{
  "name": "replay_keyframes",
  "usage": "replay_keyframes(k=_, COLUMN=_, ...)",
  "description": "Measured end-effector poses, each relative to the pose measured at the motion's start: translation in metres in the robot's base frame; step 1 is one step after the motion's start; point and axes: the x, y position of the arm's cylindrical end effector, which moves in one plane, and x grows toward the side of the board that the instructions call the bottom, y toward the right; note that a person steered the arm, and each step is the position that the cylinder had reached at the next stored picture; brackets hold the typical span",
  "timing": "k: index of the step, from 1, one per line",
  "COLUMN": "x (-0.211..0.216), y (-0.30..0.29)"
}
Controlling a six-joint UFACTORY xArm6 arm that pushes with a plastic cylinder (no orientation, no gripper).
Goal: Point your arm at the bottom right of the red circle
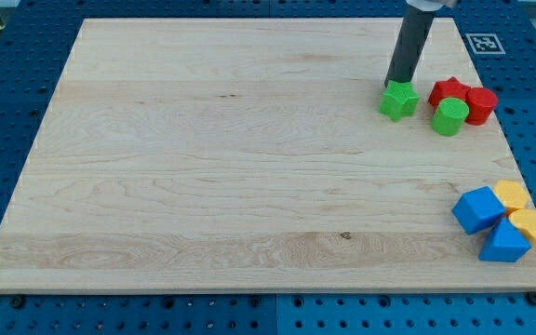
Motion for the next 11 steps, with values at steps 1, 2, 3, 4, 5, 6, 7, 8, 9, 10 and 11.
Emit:
replay_keyframes(k=1, x=0.000, y=0.000)
replay_keyframes(k=2, x=-0.029, y=0.004)
replay_keyframes(k=3, x=-0.057, y=0.047)
replay_keyframes(k=4, x=-0.058, y=0.119)
replay_keyframes(k=5, x=-0.033, y=0.165)
replay_keyframes(k=6, x=-0.030, y=0.169)
replay_keyframes(k=7, x=0.028, y=0.169)
replay_keyframes(k=8, x=0.099, y=0.169)
replay_keyframes(k=9, x=0.108, y=0.143)
replay_keyframes(k=10, x=0.075, y=0.110)
replay_keyframes(k=11, x=0.063, y=0.108)
